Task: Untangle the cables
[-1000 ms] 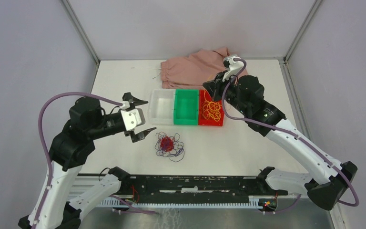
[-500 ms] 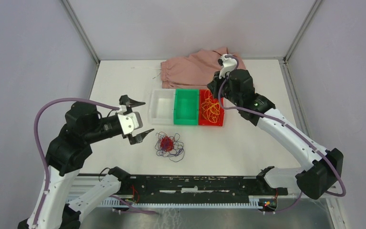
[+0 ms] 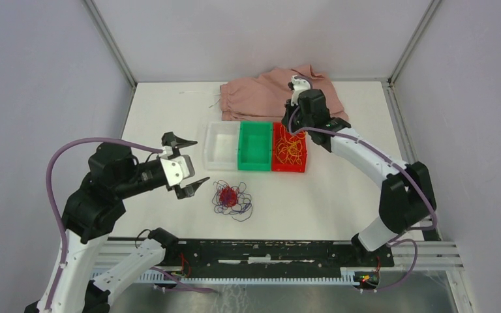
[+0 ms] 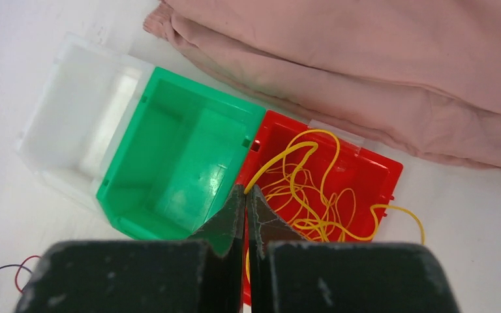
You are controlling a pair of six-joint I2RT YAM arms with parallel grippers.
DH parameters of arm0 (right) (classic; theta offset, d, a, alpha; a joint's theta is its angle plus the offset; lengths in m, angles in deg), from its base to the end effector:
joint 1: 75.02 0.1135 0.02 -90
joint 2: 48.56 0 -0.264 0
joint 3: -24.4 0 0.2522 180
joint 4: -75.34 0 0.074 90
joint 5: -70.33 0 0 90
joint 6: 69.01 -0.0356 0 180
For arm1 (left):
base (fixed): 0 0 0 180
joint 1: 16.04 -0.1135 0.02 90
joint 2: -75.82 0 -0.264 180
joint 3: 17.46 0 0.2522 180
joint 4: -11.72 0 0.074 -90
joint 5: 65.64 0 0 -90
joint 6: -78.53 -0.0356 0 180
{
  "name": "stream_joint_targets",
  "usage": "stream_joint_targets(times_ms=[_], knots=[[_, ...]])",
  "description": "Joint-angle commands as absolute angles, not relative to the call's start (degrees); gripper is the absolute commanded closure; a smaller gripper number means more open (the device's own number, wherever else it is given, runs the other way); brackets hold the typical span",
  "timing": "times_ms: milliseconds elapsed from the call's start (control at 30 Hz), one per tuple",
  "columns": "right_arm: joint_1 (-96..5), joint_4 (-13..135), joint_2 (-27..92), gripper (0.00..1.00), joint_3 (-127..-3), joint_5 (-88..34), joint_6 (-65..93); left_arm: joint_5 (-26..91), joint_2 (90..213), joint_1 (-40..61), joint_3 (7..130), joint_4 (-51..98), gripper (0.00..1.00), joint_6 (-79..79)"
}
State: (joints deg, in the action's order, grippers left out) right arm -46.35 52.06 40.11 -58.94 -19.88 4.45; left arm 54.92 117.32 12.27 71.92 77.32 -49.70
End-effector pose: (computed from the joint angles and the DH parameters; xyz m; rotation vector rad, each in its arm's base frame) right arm 0.3169 0.1734 0.3015 -0.2249 2.0946 0.4842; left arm 0.0716 -0.0591 0.4436 1.2999 1.3203 -0.3798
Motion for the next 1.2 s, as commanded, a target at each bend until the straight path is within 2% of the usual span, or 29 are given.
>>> stream_joint_targets(times_ms=[0, 300, 333, 400, 533, 600, 933, 1100, 1167], knots=[[-46.6, 54.2, 45.7, 0.99, -64.6, -22.4, 4.9, 54.1, 116.5, 12.1, 71.9, 76.0, 0.04, -50.8], [-46.5, 51.3, 53.9, 0.99, -65.9, -18.8, 1.7, 53.7, 115.9, 12.1, 71.6, 76.0, 0.04, -50.9], [-46.6, 49.0, 54.5, 0.97, -66.6, -17.3, 1.7, 53.7, 115.9, 12.1, 71.5, 76.0, 0.04, -51.0], [-46.6, 43.9, 55.8, 0.87, -68.9, -14.3, 1.3, 53.7, 116.0, 12.1, 71.5, 75.8, 0.04, -51.1], [-46.6, 40.3, 54.0, 0.53, -69.6, -11.9, 1.4, 53.8, 116.1, 12.1, 71.4, 75.0, 0.04, -51.0], [-46.6, 39.8, 51.9, 0.43, -69.6, -12.0, 0.9, 54.0, 116.3, 12.1, 71.5, 74.8, 0.04, -50.9], [-46.7, 28.6, 47.0, 0.36, -79.1, -15.2, 0.3, 53.9, 115.8, 12.1, 71.5, 74.8, 0.04, -51.1], [-48.9, 28.3, 43.9, 0.15, -77.4, -8.3, -0.1, 53.8, 115.7, 12.1, 71.3, 74.8, 0.04, -51.4], [-50.9, 28.8, 44.4, 0.12, -76.2, -6.9, -0.4, 53.7, 115.6, 12.1, 71.4, 74.7, 0.04, -51.5]])
